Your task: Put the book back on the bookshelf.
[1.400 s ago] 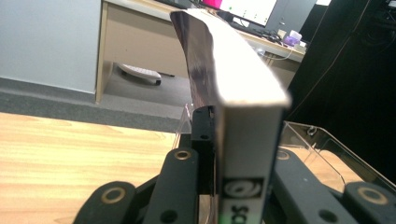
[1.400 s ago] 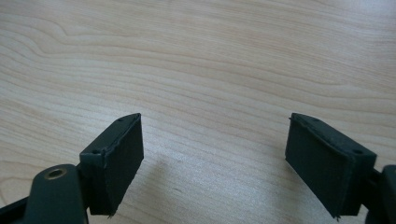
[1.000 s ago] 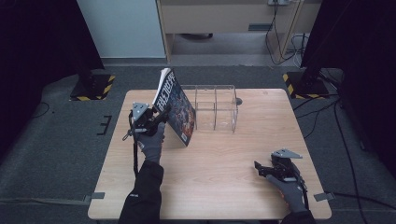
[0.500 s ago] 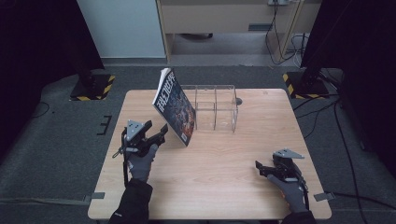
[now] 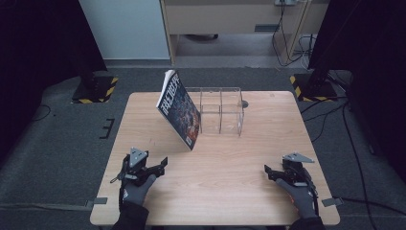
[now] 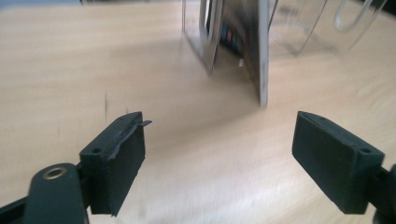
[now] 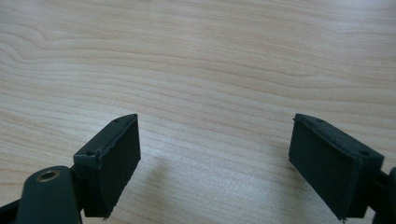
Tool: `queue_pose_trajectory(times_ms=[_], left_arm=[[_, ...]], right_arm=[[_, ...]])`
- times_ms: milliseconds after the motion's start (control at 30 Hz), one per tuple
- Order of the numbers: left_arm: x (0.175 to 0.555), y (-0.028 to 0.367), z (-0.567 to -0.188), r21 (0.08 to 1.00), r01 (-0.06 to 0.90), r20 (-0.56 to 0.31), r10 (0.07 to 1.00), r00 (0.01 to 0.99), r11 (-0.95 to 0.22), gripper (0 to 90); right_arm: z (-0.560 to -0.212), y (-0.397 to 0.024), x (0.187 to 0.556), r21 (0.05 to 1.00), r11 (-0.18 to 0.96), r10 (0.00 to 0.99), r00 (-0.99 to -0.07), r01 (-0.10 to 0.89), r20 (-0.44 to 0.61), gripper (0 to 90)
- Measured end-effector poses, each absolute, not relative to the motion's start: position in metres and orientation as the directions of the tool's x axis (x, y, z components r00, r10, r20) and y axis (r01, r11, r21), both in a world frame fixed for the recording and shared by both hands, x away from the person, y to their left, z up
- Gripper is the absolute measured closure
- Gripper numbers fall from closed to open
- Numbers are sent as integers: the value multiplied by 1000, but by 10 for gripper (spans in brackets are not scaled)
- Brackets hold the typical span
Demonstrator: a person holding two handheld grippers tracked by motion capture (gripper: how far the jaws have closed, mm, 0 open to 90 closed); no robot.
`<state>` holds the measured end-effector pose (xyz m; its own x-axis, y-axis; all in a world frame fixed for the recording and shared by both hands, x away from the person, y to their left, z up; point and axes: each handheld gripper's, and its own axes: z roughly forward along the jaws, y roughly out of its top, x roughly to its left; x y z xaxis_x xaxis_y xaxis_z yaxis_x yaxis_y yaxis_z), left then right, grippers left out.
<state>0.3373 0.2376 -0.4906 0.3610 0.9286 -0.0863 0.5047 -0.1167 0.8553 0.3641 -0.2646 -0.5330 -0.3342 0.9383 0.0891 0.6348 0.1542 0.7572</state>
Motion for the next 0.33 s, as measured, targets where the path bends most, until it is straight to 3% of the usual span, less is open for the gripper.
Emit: queue_pose_trajectory(times_ms=[333], left_arm=[[330,259,-526,741,645,-37,947,319,-188,135]], right_arm=[[-534,-269,366,751,144,945,-315,644,89,161]])
